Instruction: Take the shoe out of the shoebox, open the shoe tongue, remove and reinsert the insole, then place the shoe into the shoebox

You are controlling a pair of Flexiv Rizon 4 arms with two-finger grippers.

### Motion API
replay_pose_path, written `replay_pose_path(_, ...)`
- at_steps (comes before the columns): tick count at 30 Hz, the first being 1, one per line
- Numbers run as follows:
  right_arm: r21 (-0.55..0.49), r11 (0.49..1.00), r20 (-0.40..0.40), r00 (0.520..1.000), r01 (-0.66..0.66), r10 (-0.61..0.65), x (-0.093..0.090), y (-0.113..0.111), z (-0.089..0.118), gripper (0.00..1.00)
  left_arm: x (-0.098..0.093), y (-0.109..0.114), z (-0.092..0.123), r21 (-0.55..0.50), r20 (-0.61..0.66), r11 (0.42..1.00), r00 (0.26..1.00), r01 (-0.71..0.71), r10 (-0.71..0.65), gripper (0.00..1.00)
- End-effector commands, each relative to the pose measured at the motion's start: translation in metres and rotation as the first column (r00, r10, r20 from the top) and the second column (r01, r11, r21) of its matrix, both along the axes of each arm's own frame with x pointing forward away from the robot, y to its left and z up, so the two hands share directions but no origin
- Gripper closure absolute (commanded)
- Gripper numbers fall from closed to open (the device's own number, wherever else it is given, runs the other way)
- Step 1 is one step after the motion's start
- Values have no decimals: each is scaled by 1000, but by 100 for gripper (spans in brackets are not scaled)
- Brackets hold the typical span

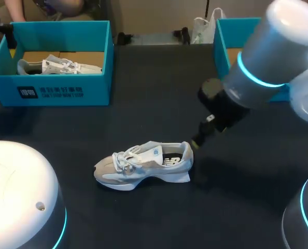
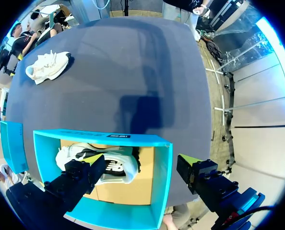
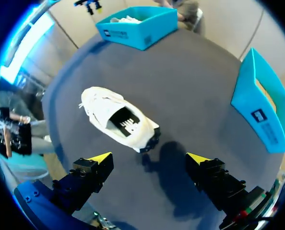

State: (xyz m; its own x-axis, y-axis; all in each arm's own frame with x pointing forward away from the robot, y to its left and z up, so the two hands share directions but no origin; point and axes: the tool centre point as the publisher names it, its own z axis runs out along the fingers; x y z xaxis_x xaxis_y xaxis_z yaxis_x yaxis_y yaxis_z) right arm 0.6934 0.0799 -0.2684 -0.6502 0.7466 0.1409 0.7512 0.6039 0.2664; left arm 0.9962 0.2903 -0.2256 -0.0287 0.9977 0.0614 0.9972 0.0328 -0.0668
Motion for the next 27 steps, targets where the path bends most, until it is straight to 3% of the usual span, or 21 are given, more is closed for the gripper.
replay_pose_path(1,618,690,239,926,-377,292,-4,-25,4,0,-1,0,0,1,1,1000,1000,1,-1,0)
replay_pose_path(11,618,690,239,926,-377,292,-4,-25,4,0,-1,0,0,1,1,1000,1000,1,-1,0)
replay_pose_path(13,572,706,298,908,-418,296,-1,-24,-5,0,-1,0,0,1,1,1000,1000,1,-1,0)
replay_pose_path(15,606,662,365,894,-440,259,2,-29,-14,0,-1,0,0,1,1,1000,1000,1,-1,0)
replay_pose_path(18,597,661,435,876,-454,209,6,-37,-26,0,-1,0,0,1,1,1000,1000,1,-1,0)
replay_pose_path(22,541,701,475,856,-465,201,6,-42,-33,0,-1,0,0,1,1,1000,1000,1,-1,0)
replay_pose_path(27,541,701,475,856,-465,201,6,-42,-33,0,-1,0,0,1,1,1000,1000,1,-1,0)
